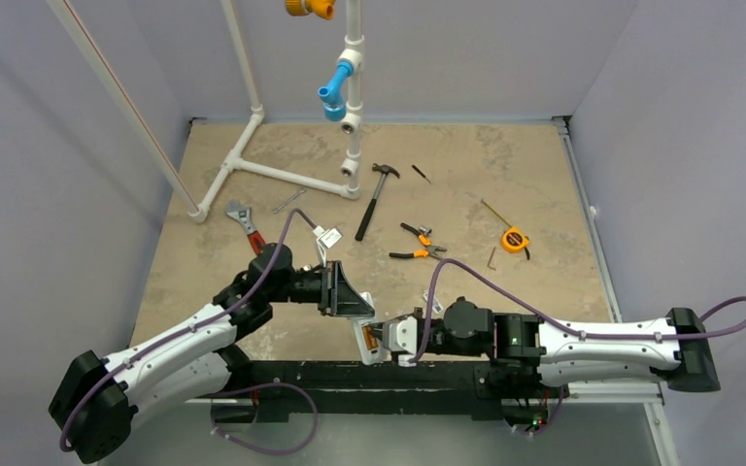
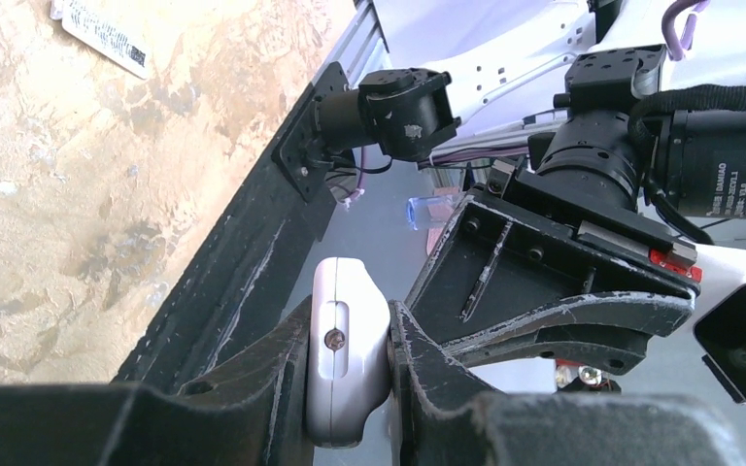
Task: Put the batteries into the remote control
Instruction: Load the battery into the remote control.
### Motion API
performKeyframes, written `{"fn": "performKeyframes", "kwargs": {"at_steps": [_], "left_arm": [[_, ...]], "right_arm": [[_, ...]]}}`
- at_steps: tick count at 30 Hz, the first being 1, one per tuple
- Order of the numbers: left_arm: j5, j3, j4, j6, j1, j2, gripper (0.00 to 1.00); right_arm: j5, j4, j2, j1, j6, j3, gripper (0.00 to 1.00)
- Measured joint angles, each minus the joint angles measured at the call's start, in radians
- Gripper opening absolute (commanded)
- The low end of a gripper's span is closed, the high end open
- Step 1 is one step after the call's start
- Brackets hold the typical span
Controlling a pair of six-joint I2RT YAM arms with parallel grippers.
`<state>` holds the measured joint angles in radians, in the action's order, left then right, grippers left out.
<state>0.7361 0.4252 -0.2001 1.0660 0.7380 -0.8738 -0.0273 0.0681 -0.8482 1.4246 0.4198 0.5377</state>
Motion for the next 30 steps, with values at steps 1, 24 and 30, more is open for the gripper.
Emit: {"fn": "performKeyframes", "kwargs": {"at_steps": [1,24,30], "left_arm": [[0.000,-0.003,-0.009,0.005,-0.001,-0.003,0.00],[-0.021,-0.014,-0.045,0.042,-0.008,-0.016,0.00],[-0.035,-0.015,-0.032,0.031,-0.014,-0.023,0.00]], "right_arm": [[-0.012,0.001,0.000,0.006,0.003,-0.002,0.09],[-0.159,-0.013,-0.013,0.087,0.028,-0.015,0.09],[-0.167,-0.043,-0.052,0.089,0.018,-0.002,0.09]]}}
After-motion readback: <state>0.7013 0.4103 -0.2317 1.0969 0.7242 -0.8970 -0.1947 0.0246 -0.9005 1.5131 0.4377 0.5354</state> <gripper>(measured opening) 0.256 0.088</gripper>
